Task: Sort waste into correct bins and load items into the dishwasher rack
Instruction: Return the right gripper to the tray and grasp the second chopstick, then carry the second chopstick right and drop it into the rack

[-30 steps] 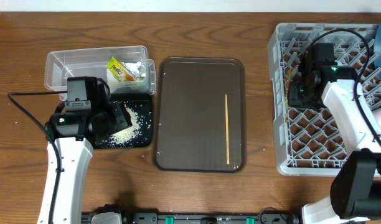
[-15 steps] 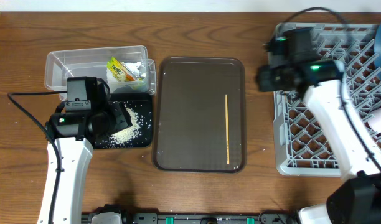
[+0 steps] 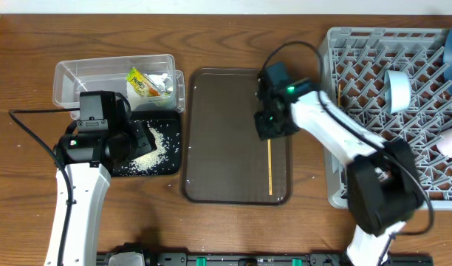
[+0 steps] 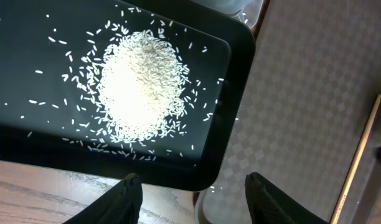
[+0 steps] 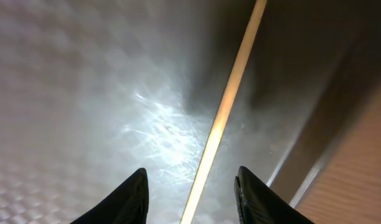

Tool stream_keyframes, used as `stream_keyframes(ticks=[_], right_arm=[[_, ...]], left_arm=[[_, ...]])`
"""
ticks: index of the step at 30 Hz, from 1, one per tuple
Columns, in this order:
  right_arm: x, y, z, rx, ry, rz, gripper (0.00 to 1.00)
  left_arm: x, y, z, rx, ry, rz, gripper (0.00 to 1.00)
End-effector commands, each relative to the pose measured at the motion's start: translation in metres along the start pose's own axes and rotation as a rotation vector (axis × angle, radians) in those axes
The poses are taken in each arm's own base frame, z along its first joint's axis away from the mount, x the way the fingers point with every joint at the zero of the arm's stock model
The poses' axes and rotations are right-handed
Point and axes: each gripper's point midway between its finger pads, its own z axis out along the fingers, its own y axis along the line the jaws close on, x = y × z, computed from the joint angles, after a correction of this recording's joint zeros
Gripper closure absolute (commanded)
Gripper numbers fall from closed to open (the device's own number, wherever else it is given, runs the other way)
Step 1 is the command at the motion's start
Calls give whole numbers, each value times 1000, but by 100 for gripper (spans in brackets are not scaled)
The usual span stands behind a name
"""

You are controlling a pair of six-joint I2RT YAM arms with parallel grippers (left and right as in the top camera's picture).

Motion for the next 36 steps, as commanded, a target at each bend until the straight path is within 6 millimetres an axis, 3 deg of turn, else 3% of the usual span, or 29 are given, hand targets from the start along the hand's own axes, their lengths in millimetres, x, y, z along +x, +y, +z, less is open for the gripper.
stream_keyframes(ticks=[1,5,9,15,22,25,30,33,36], right_arm=[[12,1,21,34,61,58,57],[16,-5,35,66,92,82,62],[17,-11,40,103,93,80,82],[16,-11,40,103,91,95,99],[9,-7,35,76,69,100,99],[-2,-7,16,57,25,87,99],[-30,-18,-45,24,-121,48,99],[-45,-44,-90,40,-235,58,99],[-51,-78,-122,78,-314,114,99]], left_arm=[[-2,2,-2,-6,-6,-2,44],[-2,2,-2,-6,-6,-2,44],[-2,2,-2,-6,-6,-2,44],[-1,2,-2,-6,-6,-3,44],[-2,2,-2,-6,-6,-2,44],[-2,2,-2,-6,-6,-3,43],[-2,2,-2,-6,-6,-2,43],[-2,2,-2,-6,-6,-3,44],[-2,2,-2,-6,-6,-2,43]])
